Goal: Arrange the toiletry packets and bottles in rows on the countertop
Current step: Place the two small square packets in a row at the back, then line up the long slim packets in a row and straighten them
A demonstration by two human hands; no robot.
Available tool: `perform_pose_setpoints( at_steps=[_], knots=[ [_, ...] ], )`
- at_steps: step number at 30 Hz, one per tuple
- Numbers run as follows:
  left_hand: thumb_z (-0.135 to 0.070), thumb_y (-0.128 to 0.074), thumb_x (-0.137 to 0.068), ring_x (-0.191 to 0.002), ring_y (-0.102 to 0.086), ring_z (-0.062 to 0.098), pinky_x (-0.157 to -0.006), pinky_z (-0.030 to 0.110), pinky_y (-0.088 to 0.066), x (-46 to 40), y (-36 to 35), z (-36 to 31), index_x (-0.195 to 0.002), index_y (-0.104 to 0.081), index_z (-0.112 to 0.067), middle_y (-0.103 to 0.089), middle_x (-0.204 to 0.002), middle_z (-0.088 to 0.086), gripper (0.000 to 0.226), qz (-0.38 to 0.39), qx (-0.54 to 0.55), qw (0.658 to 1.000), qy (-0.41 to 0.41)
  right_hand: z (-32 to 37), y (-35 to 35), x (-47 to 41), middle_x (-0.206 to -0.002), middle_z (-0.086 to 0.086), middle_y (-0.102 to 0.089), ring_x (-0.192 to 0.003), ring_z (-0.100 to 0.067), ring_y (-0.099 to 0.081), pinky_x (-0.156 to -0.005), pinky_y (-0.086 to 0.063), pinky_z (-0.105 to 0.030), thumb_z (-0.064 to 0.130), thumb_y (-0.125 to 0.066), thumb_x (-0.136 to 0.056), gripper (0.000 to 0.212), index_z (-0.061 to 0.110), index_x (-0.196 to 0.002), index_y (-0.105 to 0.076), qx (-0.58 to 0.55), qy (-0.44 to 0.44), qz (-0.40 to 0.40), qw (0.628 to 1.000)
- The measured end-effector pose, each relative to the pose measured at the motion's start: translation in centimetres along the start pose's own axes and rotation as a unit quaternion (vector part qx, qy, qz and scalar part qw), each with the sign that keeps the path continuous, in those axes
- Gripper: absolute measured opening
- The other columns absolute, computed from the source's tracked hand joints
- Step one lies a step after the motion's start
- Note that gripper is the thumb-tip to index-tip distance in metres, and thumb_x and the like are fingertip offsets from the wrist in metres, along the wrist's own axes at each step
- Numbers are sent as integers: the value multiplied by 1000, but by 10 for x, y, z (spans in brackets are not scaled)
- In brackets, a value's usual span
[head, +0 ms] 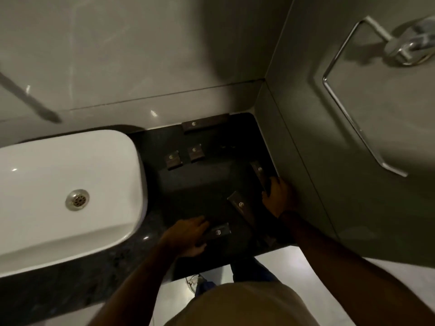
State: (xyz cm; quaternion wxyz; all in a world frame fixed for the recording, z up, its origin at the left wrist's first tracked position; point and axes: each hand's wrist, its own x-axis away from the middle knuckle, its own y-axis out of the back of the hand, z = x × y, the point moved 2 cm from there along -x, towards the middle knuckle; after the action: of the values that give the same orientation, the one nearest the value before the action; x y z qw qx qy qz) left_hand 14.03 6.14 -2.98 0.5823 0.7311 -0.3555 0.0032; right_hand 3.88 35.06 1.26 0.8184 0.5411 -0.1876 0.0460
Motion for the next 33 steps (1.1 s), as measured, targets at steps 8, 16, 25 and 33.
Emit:
perform_pose_setpoints(
  at_steps=[8, 16, 25, 33],
  knots=[
    [-37, -69, -77, -99, -64, 33, -81, 40, -54, 41, 4, 3, -110, -57, -11, -63, -112, 13, 44, -201, 289, 868, 350, 72, -40, 72, -115, -14, -63, -105, -36, -64, -90, -55, -50, 33, -73, -77, 44, 12, -113, -58, -83, 59, 38, 994],
    [-56, -59, -82, -107, -62, 40, -86, 44, -54, 59, 10, -5, -128, -44, -6, -54, -127, 19, 69, -216, 255, 825, 455, 94, -91, 112, -134, -12, -58, -125, -32, -57, -100, -52, -45, 54, -66, -80, 66, 14, -130, -51, -29, 62, 47, 997],
    [-23, -62, -87, -117, -53, 35, -85, 45, -51, -41, 91, 40, -132, -47, -8, -50, -134, 17, 50, -249, 89, 923, 281, 45, -54, 50, -143, -11, -44, -131, -33, -45, -100, -51, -49, 26, -70, -80, 60, 12, -133, -45, 82, 60, 62, 993],
    [-31, -74, -80, -135, -33, 43, -100, 57, -40, -177, 177, 95, -149, -25, -7, -29, -152, 18, 88, -124, -29, 950, 284, 35, -31, -24, -136, -14, -50, -127, -35, -50, -102, -49, -49, 18, -72, -80, 57, 11, -133, -53, -44, 61, 60, 995]
  ],
)
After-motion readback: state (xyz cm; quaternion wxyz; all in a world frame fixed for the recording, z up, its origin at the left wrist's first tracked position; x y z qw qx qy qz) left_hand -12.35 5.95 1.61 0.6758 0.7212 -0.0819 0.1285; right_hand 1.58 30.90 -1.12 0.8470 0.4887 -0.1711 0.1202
